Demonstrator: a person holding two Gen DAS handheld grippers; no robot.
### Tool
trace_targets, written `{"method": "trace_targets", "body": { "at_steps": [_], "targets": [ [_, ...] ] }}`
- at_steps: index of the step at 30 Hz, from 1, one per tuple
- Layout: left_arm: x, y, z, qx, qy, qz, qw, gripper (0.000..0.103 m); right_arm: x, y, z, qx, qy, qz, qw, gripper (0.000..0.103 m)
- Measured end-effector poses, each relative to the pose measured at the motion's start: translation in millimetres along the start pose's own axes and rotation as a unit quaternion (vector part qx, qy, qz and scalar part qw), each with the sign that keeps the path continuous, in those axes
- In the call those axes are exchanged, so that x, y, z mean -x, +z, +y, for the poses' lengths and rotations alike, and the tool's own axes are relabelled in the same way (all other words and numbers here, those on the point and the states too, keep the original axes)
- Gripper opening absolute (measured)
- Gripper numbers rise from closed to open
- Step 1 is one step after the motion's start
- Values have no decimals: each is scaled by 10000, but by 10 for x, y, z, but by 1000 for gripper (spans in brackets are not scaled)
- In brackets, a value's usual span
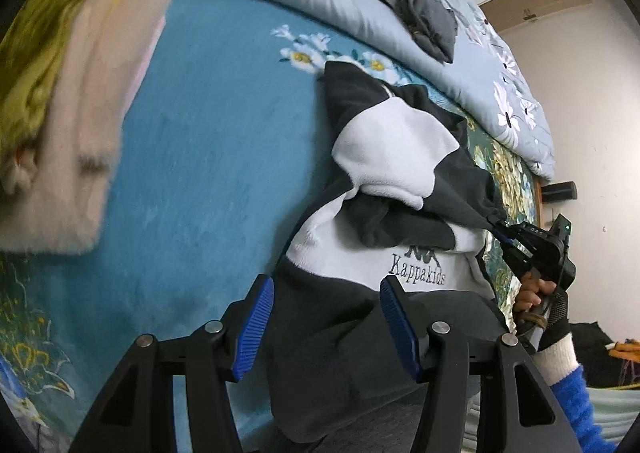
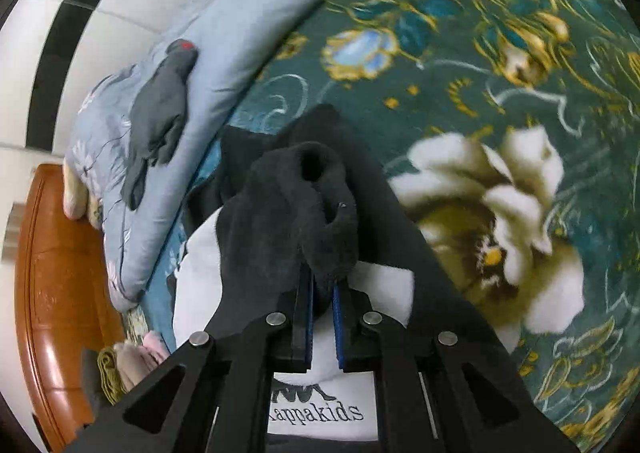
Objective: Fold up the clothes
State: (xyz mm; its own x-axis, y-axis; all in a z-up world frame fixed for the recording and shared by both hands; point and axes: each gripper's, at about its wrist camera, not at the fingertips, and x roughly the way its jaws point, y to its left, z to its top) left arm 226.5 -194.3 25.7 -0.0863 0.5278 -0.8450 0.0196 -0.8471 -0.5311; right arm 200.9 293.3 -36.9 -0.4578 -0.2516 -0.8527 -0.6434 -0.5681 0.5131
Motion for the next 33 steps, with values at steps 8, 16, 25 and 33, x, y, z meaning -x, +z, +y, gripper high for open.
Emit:
{"method": "trace_targets", "body": {
  "at_steps": [8, 16, 25, 33],
  "targets": [
    [-192, -267, 412, 520, -195, 287, 9980, 59, 627, -255, 32, 528, 84, -174, 9984, 29],
    [-456, -737, 872, 1184, -1066, 690, 9848, 60, 1440, -973, -919, -236, 470, -555, 9971, 56],
    [-711, -1016, 1006, 1639, -2295, 840, 9557, 73, 1364, -1625, -1548, -1613, 1861, -549, 9676, 66],
    [-645, -1083, 788, 1403, -3169, 832, 9343, 74, 1290, -1775, -1496, -1713, 2596, -450, 9493, 66]
  ]
}}
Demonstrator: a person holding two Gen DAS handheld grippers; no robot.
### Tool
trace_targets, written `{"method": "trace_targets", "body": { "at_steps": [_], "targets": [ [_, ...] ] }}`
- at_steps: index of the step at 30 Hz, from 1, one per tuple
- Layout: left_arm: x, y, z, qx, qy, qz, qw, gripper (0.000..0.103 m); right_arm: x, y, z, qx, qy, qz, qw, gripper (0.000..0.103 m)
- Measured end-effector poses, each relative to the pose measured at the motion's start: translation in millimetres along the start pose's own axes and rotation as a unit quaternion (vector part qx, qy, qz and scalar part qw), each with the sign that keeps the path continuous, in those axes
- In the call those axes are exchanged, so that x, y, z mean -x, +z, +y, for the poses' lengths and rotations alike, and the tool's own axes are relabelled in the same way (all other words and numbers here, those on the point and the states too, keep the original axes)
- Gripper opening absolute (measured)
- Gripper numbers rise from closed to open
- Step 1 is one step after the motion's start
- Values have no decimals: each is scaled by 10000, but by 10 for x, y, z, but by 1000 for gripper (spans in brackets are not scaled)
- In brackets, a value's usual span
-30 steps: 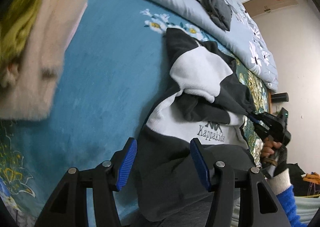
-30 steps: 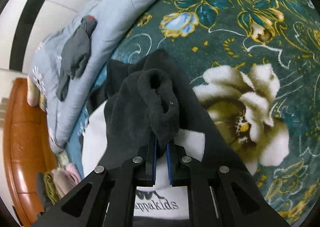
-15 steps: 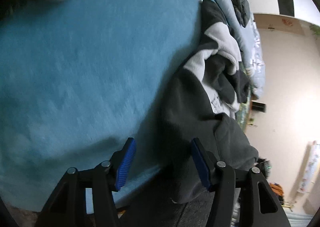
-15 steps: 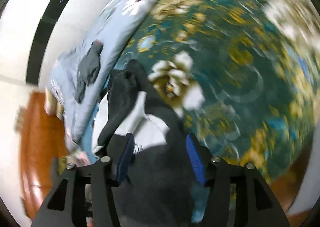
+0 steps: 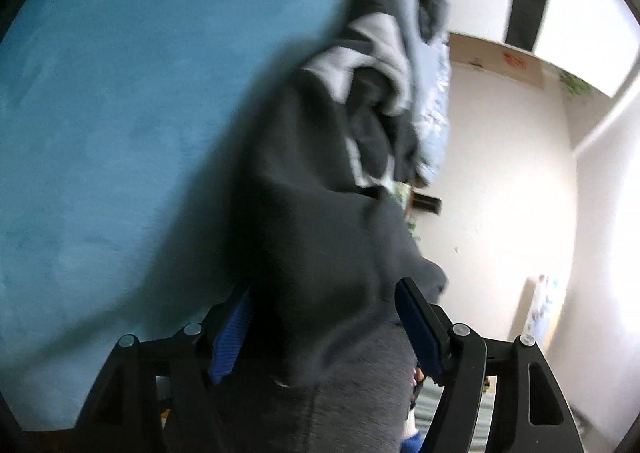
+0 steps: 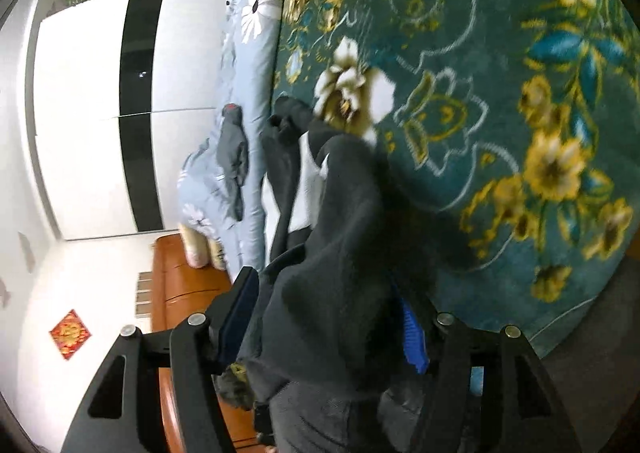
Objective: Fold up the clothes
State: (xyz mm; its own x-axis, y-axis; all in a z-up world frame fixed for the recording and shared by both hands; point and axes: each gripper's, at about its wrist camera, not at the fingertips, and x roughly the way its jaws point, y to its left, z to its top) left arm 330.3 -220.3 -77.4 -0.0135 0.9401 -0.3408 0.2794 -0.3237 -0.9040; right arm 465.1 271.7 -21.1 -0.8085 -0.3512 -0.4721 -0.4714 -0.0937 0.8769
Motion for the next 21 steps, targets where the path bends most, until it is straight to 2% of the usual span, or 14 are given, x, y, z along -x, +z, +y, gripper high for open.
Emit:
{"method": "trace_targets", "body": {
  "at_steps": [3, 5, 8, 12, 16, 21],
  "targets": [
    [56, -26, -182, -319, -119, -9, 9994, 74, 55, -53, 84, 88, 147, -16, 9999, 66],
    [62, -47, -246, -453, 6, -18, 9990, 73, 135, -66, 114, 117, 259, -150, 9995, 66],
    [52, -50, -248, -425, -16, -24, 9991, 73, 220, -64, 125, 102, 426, -332, 9985, 66],
    [-59, -17, -277, -320, 65, -1, 9995, 73, 115, -59, 143, 161, 295, -206, 9992, 68],
    [-173, 29, -319, -283, 69, 19, 9996, 72, 46, -97, 195, 249, 399, -202, 9987, 71],
    [-238, 53, -424, -421, 82, 38, 9991, 72, 280, -163, 137, 237, 594, -594, 9962, 71]
  ]
}}
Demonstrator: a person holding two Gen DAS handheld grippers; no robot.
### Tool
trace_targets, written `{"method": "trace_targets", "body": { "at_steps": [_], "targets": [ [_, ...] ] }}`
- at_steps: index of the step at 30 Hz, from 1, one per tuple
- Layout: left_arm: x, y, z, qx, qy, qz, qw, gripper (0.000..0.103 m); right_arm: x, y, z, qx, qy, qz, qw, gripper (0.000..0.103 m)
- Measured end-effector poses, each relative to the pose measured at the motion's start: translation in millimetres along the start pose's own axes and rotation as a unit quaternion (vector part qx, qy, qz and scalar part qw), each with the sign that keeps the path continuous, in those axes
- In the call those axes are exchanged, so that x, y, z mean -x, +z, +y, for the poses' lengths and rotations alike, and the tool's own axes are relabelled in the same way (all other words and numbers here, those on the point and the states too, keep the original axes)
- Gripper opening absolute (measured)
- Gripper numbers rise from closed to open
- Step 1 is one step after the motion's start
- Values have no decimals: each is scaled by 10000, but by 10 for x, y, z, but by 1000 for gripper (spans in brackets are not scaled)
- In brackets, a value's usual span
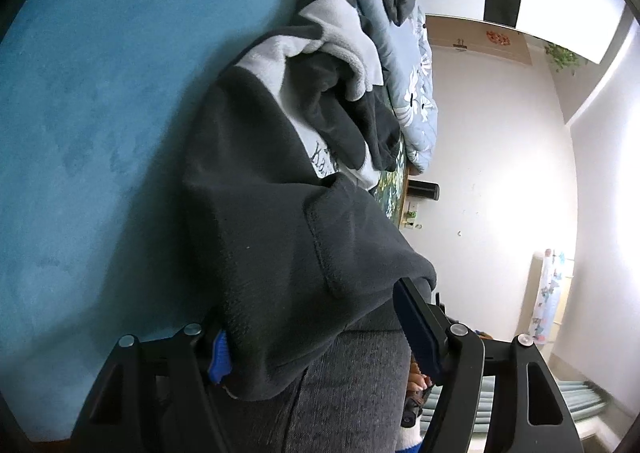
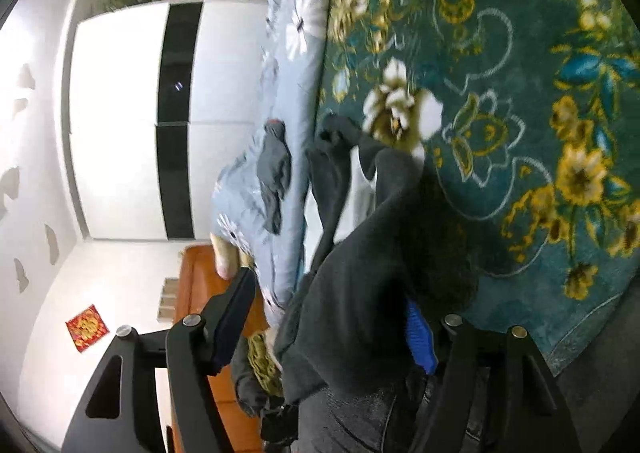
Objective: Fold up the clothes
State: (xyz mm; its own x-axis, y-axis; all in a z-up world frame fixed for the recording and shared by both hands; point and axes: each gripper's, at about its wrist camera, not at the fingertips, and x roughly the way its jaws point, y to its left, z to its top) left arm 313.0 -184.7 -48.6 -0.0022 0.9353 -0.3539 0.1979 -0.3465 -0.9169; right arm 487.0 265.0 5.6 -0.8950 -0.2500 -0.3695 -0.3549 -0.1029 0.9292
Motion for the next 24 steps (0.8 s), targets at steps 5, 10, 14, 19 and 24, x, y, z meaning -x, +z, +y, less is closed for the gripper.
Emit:
{"method": "trace_targets", "body": {
  "at_steps": [5, 10, 14, 19, 24],
  "targets": [
    [-10, 9, 9, -80, 31, 103, 9999, 72, 126, -22, -47, 3, 31, -68, 10000, 72],
    [-39, 10, 73, -47, 80, 191, 9998, 72, -85, -29, -203, 51, -575, 65, 9983, 72],
    [-77, 54, 215, 316, -210, 255, 9990, 72, -224, -57, -291, -67, -420, 247, 9988, 72],
    [-200, 24, 194, 288, 12, 508, 9983, 69, -336, -111, -31, 501, -625, 522, 9954, 29],
    [-86, 26, -49, -114, 254, 497, 9984, 15, -226, -63, 321, 949, -662, 633, 9913, 19]
  ]
}}
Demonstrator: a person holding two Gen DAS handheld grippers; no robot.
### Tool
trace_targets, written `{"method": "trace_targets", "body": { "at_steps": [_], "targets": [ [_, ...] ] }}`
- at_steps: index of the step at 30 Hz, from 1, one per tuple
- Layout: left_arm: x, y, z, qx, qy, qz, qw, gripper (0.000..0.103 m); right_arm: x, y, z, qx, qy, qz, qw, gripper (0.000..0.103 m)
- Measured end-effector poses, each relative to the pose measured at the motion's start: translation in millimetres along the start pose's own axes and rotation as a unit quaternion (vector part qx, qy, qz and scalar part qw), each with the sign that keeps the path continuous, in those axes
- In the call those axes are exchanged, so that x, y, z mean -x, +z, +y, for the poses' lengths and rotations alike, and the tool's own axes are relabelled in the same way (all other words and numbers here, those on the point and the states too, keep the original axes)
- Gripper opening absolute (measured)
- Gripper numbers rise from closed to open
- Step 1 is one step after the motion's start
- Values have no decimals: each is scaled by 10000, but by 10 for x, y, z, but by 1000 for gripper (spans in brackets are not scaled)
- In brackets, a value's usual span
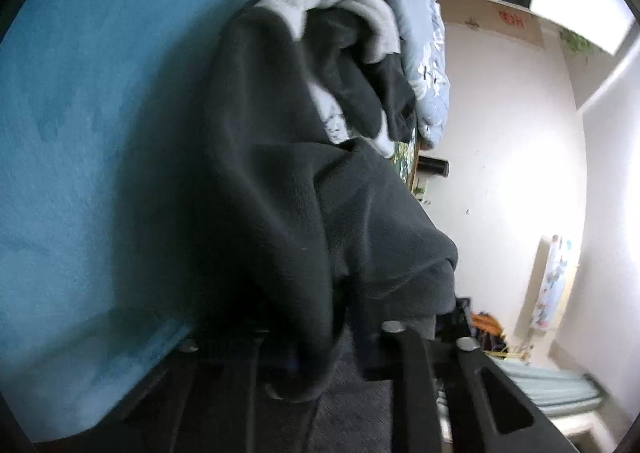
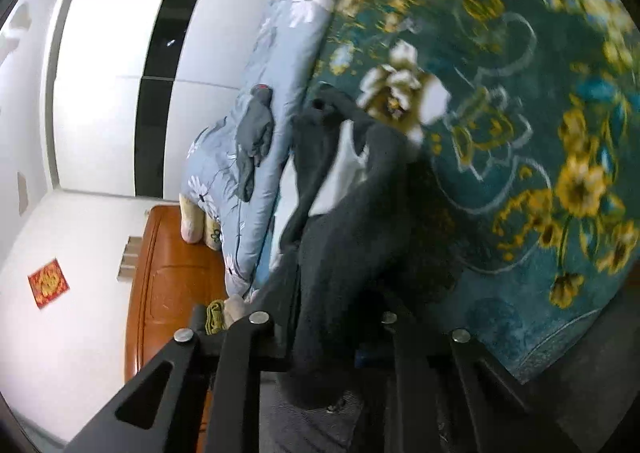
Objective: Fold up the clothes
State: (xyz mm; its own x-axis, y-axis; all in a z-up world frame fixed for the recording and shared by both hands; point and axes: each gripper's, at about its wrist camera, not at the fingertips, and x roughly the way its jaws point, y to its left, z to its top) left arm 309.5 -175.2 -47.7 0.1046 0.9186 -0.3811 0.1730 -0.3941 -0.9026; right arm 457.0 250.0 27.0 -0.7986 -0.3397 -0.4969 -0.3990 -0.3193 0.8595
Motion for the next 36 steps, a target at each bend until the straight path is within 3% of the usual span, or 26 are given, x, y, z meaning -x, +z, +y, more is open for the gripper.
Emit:
{"method": "trace_targets", "body": {
  "at_steps": [2, 7, 11, 17, 24, 29, 36],
  "targets": [
    [165, -18, -180, -301, 0, -175, 9994, 13, 45, 26, 149, 150, 54, 30, 9999, 18],
    [951, -91, -601, -695, -518, -1024, 9910, 10, 229, 62, 479, 375, 477, -15, 9982, 18],
    [1044, 7, -642, -614, -535, -1112, 9905, 10, 177, 178, 581, 261, 650, -8, 9975, 18],
    [1019, 668, -806, -251, -750, -1302, 9883, 10, -181, 560, 824, 256, 352, 158, 9989, 18],
    [804, 1713, -841, 174, -633, -1464, 9870, 10, -934, 1482, 1075, -7, 112, 257, 9996, 18],
    [561, 2376, -663, 800, -286, -1571, 9839, 10, -1688, 2078, 854, -488, -465, 346, 9971, 18],
    [227, 2846, -208, 1562, -148, -1609, 9744, 10, -2257, 2420, 359, -967, -911, 547, 9896, 18]
  ]
}}
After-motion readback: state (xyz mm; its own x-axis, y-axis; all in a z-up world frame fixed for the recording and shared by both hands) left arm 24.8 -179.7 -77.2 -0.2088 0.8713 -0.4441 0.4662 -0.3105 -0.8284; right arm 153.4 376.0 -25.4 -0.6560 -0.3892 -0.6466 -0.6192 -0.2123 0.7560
